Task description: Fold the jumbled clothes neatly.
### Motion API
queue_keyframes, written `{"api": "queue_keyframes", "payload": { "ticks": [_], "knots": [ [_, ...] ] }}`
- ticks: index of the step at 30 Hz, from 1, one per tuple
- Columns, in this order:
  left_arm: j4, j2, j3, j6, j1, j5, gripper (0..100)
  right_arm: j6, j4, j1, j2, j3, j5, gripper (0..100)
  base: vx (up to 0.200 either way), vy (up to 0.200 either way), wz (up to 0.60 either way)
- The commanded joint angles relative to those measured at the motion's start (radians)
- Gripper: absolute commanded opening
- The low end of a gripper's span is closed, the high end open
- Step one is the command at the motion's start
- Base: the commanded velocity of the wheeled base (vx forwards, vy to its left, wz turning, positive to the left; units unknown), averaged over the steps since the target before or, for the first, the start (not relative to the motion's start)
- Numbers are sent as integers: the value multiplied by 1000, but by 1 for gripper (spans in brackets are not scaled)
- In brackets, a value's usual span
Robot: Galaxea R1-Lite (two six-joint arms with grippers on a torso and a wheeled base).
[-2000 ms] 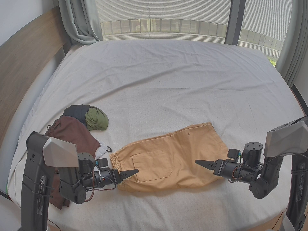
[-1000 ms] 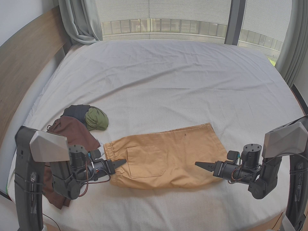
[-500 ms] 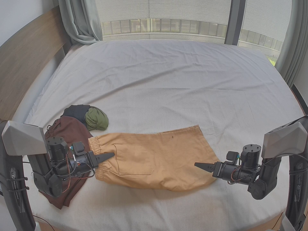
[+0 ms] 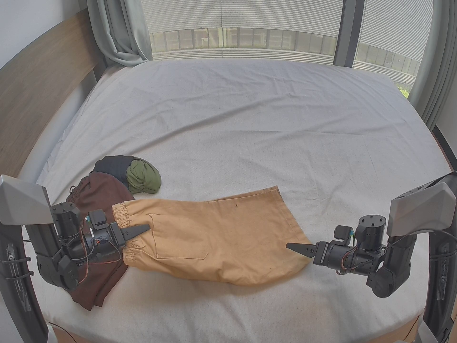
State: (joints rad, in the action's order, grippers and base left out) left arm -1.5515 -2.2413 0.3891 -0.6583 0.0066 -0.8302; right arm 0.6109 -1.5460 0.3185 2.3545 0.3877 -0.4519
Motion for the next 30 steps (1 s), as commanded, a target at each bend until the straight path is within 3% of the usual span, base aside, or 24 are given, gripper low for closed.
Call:
{"api": "queue_keyframes", "payload": {
  "ticks": [1, 7, 24, 30],
  "knots": [
    [1, 25, 13, -3, -66, 14, 0, -14, 0, 1, -11, -13, 2, 100, 0, 0, 0],
    [1, 19, 45, -3, -111, 51, 0, -17, 0, -1, -38, -16, 2, 100, 0, 0, 0],
    [1, 15, 76, -4, -168, 57, 0, -17, 0, -6, -77, -26, 1, 100, 0, 0, 0],
    [1, 8, 102, -4, -217, 118, 0, -16, 1, -12, -98, -30, 1, 100, 0, 0, 0]
  ]
}}
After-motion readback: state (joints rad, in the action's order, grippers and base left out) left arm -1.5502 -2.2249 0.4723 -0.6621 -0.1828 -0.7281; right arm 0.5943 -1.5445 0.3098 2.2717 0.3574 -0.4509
